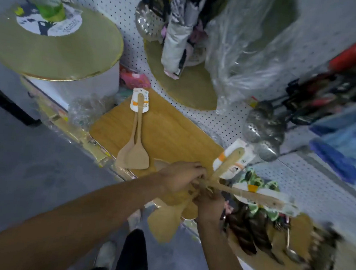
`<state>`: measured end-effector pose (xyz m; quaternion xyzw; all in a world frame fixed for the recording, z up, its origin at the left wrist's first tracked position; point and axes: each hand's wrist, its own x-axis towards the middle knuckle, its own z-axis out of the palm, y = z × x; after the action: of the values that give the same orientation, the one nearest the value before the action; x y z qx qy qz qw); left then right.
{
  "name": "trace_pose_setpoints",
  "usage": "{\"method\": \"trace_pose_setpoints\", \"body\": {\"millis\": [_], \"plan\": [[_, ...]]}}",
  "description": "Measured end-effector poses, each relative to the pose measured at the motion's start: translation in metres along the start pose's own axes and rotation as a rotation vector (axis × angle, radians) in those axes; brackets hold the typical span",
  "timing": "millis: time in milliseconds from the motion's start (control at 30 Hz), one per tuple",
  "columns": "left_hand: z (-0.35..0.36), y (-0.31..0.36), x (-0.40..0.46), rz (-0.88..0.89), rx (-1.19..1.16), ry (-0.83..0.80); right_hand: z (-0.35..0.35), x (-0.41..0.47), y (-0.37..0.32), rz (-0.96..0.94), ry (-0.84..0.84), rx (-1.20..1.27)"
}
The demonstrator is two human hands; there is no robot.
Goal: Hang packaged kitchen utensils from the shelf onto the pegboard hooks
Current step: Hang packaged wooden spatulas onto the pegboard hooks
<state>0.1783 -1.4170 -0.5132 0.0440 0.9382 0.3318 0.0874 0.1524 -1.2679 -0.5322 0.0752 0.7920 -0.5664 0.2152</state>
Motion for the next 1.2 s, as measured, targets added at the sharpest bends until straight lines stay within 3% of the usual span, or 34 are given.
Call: {"method": "trace_pose_setpoints", "body": {"millis": [200, 433, 800, 1067, 1200], "plan": [[-0.016, 0.079, -0.041, 0.057, -0.005, -0.076, -0.065, -0.064, -0.014, 0.179, -0.030, 0.191], [-0.022, 0.179, -0.042, 0.137, -0.016, -0.035, -0.162, -0.115, -0.024, -0.060, 0.059, -0.091], [0.009, 0.337, 0.000, 0.321, 0.103, 0.081, -0.354, -0.158, -0.042, -0.231, 0.205, -0.084], [0.080, 0.488, 0.046, 0.395, 0.224, 0.079, -0.533, -0.186, -0.011, -0.280, 0.308, -0.047], [0.117, 0.566, 0.070, 0.439, 0.176, 0.085, -0.615, -0.211, -0.003, -0.299, 0.360, 0.006]]}}
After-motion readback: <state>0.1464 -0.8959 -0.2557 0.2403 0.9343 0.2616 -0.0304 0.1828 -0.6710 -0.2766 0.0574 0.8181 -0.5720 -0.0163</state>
